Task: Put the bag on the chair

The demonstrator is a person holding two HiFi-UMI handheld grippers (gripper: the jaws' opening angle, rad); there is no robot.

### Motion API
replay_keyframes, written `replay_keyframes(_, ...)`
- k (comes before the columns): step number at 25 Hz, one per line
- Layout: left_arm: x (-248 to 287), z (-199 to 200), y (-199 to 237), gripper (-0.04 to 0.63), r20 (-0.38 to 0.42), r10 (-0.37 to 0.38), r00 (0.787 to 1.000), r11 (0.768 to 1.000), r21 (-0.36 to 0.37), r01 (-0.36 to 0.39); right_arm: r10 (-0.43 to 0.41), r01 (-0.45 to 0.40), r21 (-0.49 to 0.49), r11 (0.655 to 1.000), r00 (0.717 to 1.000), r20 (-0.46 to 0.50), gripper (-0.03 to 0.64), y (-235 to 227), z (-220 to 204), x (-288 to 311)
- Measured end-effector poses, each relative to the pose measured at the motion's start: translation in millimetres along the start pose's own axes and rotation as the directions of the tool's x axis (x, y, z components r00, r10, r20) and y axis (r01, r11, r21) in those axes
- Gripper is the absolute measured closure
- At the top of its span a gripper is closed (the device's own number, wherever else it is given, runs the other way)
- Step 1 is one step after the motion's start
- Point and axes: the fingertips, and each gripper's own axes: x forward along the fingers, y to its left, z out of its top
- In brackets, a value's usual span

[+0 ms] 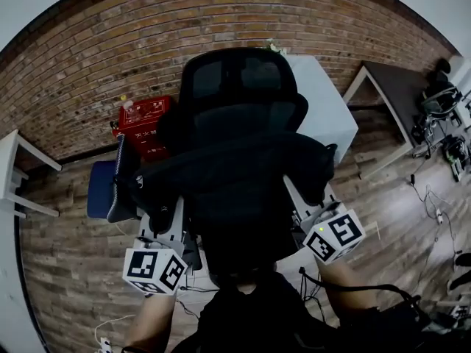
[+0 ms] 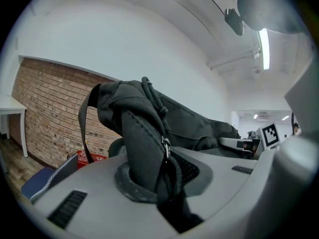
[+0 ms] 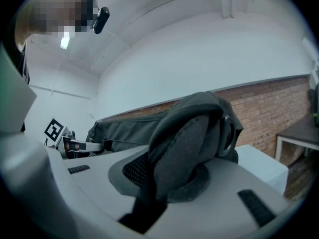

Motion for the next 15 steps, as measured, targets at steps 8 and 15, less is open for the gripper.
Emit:
replay_keyframes(8, 31, -52, -12, 0.518, -0.080, -0.006, 0.997, 1.000, 0.002, 0.006, -0.030, 0.032, 0.037, 0.999, 0.998, -0.059, 0.532, -40, -49, -5)
replay_keyframes(15, 49, -102, -6, 0.518, -0.147, 0.013, 0.989, 1.000, -0.017, -0.015, -0.032, 0.039, 0.057, 0.998, 0.992, -0.121, 0.531, -65, -98, 2)
